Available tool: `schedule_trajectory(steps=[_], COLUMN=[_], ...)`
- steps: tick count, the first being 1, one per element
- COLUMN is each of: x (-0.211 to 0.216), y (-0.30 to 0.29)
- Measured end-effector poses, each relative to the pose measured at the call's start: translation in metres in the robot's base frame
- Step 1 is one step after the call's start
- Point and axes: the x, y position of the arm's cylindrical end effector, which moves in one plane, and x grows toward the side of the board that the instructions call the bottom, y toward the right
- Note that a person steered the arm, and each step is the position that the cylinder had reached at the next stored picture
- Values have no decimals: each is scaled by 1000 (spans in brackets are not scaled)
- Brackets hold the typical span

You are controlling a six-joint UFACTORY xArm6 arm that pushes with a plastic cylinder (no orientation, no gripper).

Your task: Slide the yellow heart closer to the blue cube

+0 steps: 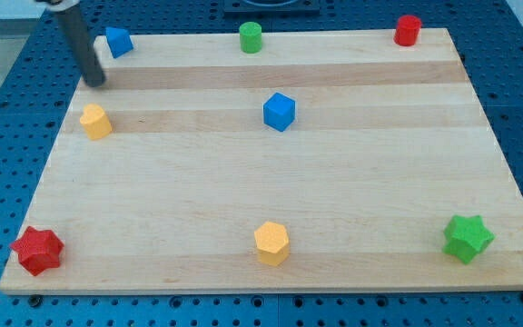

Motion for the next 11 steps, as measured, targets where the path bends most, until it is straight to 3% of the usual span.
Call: schedule_trajectory(steps=[2, 5, 7, 11], x=[49, 108, 85, 81], y=[-7, 53, 53, 70])
